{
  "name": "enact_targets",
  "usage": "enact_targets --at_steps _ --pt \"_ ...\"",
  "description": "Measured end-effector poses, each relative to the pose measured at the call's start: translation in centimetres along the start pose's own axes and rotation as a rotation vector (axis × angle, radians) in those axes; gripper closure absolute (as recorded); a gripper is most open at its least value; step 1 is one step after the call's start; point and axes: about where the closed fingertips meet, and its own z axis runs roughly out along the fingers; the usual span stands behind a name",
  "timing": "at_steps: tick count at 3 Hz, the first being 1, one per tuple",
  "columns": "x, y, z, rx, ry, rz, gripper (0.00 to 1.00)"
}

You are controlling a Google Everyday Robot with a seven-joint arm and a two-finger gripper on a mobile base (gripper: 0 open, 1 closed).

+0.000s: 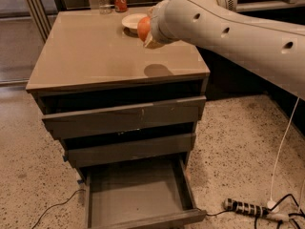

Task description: Pick orange from bottom drawer and place on counter

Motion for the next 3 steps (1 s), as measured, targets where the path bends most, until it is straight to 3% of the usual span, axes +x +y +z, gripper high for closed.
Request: enact_targets --at_steps 2,3 --pt "0.0 2.9 1.6 -0.045 -0.008 -0.008 1.00" --pt "0.3 5.4 2.6 -0.084 -0.011 -0.016 1.00"
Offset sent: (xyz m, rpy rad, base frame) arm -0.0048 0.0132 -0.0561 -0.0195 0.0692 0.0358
